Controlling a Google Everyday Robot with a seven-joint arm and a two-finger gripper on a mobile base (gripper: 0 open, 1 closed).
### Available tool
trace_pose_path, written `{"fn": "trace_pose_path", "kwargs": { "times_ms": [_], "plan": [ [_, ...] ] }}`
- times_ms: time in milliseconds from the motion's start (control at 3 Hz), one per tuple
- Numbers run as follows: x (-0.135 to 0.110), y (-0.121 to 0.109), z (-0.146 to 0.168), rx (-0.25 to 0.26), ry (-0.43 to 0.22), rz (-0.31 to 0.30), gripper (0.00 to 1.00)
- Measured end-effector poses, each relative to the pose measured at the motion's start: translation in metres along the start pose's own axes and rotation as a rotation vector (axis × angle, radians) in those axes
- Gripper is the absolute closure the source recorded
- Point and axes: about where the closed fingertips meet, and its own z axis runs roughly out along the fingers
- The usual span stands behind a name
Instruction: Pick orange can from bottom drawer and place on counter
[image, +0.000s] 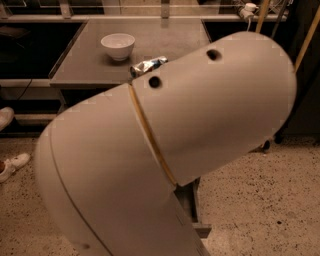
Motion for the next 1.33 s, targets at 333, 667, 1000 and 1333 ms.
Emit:
{"fn": "trace_pose_path", "kwargs": {
  "times_ms": [333,667,1000,1333],
  "plan": [
    [0.0,0.0,-0.001,-0.001,-0.002,0.001,1.0],
    [0.018,0.041,-0.005,-0.1,0.002,-0.084,1.0],
    [0.047,0.084,-0.022,-0.156,-0.001,-0.178,1.0],
    [0.073,0.091,-0.048,-0.137,0.059,-0.162,1.0]
  ]
}}
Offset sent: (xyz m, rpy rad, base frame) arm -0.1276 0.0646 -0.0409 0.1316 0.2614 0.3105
